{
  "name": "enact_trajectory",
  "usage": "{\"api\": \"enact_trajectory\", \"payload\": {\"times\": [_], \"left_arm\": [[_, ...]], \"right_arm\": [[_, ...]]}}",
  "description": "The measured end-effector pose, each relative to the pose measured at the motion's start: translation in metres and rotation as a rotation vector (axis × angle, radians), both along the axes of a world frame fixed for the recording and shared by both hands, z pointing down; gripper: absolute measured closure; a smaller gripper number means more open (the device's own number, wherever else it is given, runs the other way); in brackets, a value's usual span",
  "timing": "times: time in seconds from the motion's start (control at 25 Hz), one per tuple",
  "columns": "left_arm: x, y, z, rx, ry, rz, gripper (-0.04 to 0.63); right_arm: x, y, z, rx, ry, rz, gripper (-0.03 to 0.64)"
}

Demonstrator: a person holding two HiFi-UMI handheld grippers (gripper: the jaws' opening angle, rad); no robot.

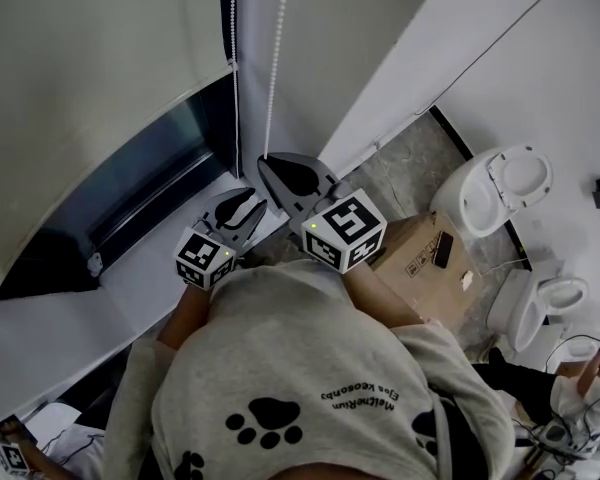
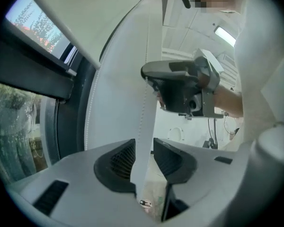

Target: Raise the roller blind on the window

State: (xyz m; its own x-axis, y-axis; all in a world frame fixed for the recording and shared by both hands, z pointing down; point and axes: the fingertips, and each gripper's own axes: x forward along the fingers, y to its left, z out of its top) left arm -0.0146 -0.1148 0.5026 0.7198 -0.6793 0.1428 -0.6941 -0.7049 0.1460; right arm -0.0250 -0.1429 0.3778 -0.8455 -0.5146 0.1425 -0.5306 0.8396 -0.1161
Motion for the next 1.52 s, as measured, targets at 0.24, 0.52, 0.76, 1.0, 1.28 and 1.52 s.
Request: {"api": "enact_trajectory", "payload": {"times": [0.24, 0.52, 0.76, 1.0, 1.28, 1.52], "left_arm": [[-0.011, 0.003, -0.07, 0.08, 0.065, 0.015, 0.486], [-0.022, -0.001, -0.156, 0.168, 0.099, 0.028, 0.499], [-0.018, -0.018, -0.226, 0.239, 0.068, 0.048, 0.499], [-0.006, -0.031, -0.26, 0.256, 0.029, 0.084, 0.498], [0.009, -0.039, -0.273, 0.279, -0.004, 0.054, 0.571], [0.003, -0.039, -0.275, 0.294, 0.04, -0.032, 0.584]], "right_arm": [[0.002, 0.0, -0.001, 0.007, -0.005, -0.003, 0.606], [-0.002, 0.001, 0.003, 0.009, -0.014, -0.012, 0.606], [-0.002, -0.003, 0.001, 0.013, -0.01, -0.017, 0.606], [-0.005, 0.001, 0.003, 0.013, -0.003, -0.028, 0.606], [0.002, -0.001, 0.004, 0.016, -0.003, -0.047, 0.606], [0.002, -0.003, 0.001, 0.026, -0.019, -0.06, 0.606]]}}
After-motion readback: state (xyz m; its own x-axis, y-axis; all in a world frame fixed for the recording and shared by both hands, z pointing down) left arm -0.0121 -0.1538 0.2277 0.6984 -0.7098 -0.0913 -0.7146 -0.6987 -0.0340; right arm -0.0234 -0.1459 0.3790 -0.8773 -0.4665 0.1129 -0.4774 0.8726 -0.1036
